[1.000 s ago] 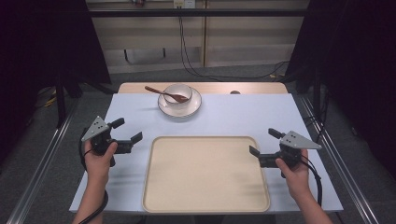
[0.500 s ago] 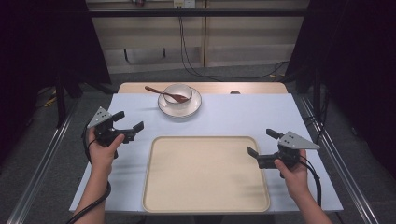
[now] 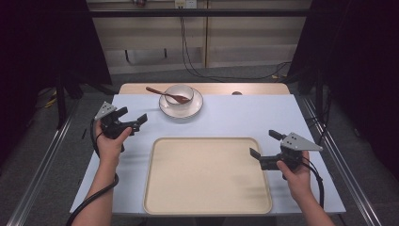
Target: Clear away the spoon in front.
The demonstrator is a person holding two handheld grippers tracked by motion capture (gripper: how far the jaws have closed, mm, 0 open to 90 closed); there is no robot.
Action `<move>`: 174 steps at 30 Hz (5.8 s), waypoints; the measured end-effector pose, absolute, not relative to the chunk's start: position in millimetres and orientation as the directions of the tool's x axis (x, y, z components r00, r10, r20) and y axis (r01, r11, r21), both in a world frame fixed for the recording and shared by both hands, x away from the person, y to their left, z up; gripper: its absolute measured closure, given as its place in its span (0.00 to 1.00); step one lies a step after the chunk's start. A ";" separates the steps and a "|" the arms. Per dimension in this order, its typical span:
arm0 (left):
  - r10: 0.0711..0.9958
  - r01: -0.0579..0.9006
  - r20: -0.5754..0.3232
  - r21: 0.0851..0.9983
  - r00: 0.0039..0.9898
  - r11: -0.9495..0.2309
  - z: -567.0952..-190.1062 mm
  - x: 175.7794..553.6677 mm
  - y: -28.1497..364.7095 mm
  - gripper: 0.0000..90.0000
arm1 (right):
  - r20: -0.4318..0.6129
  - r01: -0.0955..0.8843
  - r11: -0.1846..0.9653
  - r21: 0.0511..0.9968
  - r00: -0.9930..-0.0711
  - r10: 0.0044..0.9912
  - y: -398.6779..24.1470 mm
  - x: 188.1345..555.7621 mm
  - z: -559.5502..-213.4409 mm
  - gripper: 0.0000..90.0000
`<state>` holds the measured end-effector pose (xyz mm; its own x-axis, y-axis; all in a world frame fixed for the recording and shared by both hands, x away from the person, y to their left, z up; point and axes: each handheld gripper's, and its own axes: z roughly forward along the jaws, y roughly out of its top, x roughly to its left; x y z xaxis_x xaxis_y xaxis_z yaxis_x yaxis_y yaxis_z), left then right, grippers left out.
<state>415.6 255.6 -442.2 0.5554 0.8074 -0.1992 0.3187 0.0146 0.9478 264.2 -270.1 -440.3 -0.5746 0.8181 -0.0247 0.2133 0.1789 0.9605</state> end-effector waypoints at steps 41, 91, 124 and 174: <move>0.845 0.353 -0.234 0.934 0.481 0.057 -453.8 462.9 233.1 0.04 | -0.005 0.224 0.175 0.959 -0.604 0.797 -268.2 264.7 -440.6 0.02; 0.836 0.389 -0.314 0.912 0.450 0.133 -461.8 512.8 200.3 0.45 | 0.009 0.233 0.174 0.957 -0.621 0.784 -268.0 268.8 -444.0 0.02; 0.824 0.397 -0.379 0.894 0.421 0.208 -463.3 519.9 191.8 0.74 | 0.000 0.235 0.190 0.953 -0.627 0.779 -266.6 267.8 -444.6 0.02; 0.735 0.298 -0.384 0.920 0.559 0.253 -413.3 513.9 171.0 0.93 | -0.009 0.220 0.191 0.956 -0.633 0.774 -267.0 267.1 -443.7 0.02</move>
